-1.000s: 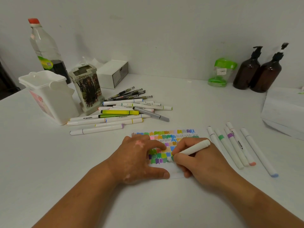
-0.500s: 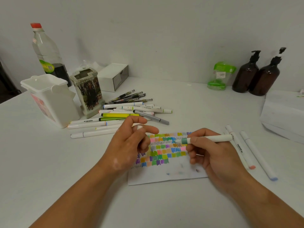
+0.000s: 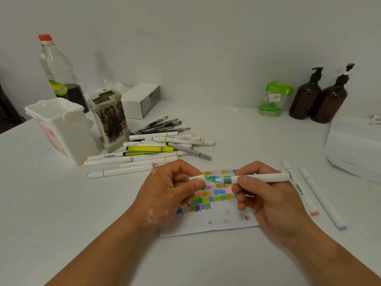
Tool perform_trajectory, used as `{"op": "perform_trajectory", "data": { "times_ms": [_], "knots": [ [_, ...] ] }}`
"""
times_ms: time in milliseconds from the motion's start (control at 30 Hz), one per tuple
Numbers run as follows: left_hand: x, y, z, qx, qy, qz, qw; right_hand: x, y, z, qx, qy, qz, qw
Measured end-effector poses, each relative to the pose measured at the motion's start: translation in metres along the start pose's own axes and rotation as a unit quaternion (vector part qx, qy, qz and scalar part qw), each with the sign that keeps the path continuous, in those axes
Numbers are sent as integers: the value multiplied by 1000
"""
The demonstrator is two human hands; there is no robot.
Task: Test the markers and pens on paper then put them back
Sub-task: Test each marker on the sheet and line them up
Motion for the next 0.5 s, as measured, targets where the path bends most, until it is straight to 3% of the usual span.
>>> {"op": "perform_trajectory", "data": {
  "times_ms": [133, 500],
  "knots": [
    [1, 3, 0, 56, 6, -23, 998, 0, 0, 0, 14, -10, -6, 1000],
    [4, 10, 4, 71, 11, -53, 996, 3, 6, 3, 61, -3, -23, 998]
  ]
}}
Point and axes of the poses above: each hand's wrist, its own x-axis away from the middle knuckle, its own y-axis out of the palm, z = x × y, the point moved 2 cm from there along -x, towards the middle knuckle, and after that the axes turned 14 degrees about -x, right-handed, at the moved point
